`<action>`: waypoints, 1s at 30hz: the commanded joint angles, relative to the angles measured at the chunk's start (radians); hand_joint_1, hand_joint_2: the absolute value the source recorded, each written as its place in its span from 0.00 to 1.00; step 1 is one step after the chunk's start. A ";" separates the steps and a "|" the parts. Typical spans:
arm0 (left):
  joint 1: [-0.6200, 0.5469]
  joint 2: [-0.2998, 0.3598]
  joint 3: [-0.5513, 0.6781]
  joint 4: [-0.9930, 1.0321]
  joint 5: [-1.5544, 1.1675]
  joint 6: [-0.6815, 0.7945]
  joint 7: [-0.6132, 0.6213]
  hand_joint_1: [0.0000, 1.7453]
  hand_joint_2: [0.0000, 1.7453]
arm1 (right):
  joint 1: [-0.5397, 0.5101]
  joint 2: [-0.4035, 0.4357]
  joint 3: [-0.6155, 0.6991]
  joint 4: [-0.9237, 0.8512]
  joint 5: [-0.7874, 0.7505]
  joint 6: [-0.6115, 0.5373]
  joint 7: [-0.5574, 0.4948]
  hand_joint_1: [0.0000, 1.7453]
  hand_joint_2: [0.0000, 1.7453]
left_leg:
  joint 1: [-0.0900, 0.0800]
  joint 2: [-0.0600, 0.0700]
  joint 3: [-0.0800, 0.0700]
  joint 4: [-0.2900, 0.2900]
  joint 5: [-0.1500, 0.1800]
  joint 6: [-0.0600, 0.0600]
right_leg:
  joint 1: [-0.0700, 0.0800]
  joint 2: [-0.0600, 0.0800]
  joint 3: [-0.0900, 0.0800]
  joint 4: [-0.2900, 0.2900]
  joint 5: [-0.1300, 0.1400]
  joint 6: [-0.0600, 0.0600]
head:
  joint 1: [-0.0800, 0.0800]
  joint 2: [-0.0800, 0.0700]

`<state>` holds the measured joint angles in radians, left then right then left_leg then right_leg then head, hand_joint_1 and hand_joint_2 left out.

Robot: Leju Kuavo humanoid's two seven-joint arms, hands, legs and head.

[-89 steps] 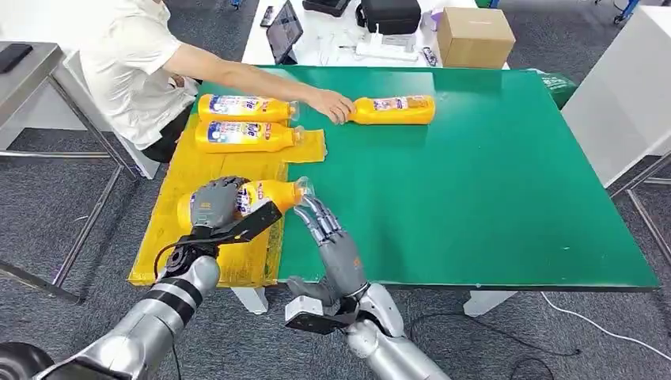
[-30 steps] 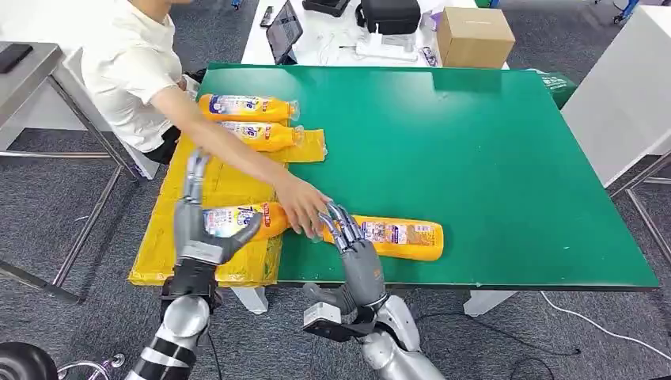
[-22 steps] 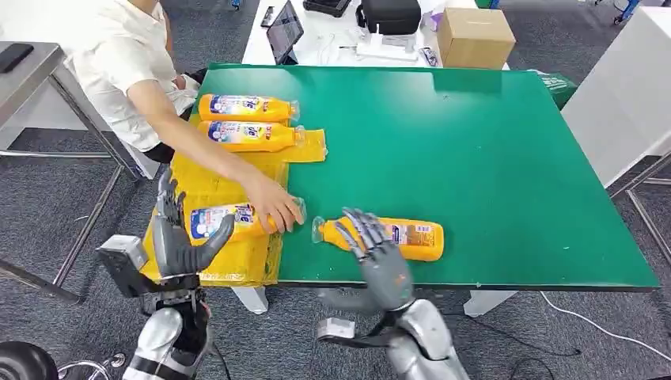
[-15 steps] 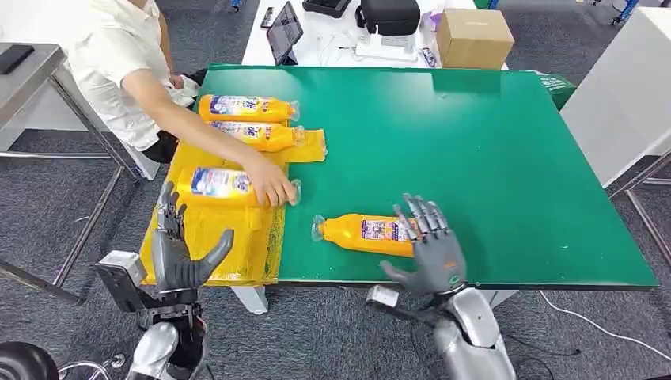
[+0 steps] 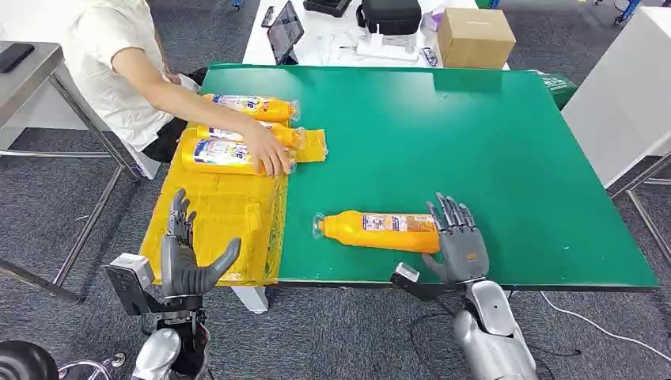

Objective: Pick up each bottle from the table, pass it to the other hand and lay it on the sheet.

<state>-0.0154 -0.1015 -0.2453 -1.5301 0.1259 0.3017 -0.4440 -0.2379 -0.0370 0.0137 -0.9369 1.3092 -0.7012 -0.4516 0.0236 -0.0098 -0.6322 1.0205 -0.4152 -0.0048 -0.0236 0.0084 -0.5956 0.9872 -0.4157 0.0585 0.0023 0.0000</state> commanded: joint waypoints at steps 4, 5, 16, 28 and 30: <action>-0.066 -0.007 -0.031 0.108 -0.008 -0.018 0.008 0.00 1.00 | -0.198 -0.003 0.099 0.369 -0.098 0.003 0.007 0.00 1.00 | 0.000 0.003 0.005 -0.001 -0.001 0.002 | 0.001 0.002 0.004 -0.001 0.000 -0.003 | 0.000 0.000; -0.069 -0.006 -0.035 0.110 -0.004 -0.028 0.005 0.00 1.00 | -0.206 -0.002 0.107 0.387 -0.106 0.003 0.008 0.00 1.00 | 0.000 0.003 0.002 -0.001 0.000 0.001 | 0.000 0.001 0.001 -0.001 0.000 -0.002 | 0.000 0.000; -0.114 -0.015 -0.074 0.142 0.003 -0.037 0.005 0.00 1.00 | -0.266 0.008 0.195 0.561 -0.147 0.109 0.020 1.00 1.00 | 0.000 0.001 0.005 -0.001 0.000 0.002 | 0.001 -0.001 0.005 -0.001 -0.001 -0.003 | 0.000 0.000; -0.129 -0.015 -0.086 0.158 0.009 -0.046 0.007 0.00 1.00 | -0.245 0.017 0.192 0.571 -0.215 0.134 -0.033 1.00 1.00 | 0.000 -0.001 0.006 -0.001 0.001 0.002 | 0.001 -0.002 0.006 -0.001 0.000 -0.002 | 0.000 0.000; -0.128 -0.014 -0.088 0.158 0.012 -0.048 0.008 0.00 1.00 | -0.241 0.022 0.181 0.564 -0.248 0.135 -0.055 1.00 1.00 | 0.001 -0.001 0.006 -0.001 0.001 0.002 | 0.001 -0.002 0.006 -0.001 0.000 -0.002 | 0.000 0.000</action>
<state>-0.1059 -0.1186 -0.3117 -1.4389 0.1324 0.2586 -0.4433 -0.4933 -0.0252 0.1751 -0.4570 1.1085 -0.5928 -0.4734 0.0237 -0.0092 -0.6281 1.0206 -0.4143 -0.0040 -0.0235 0.0086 -0.5928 0.9871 -0.4154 0.0586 0.0023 0.0000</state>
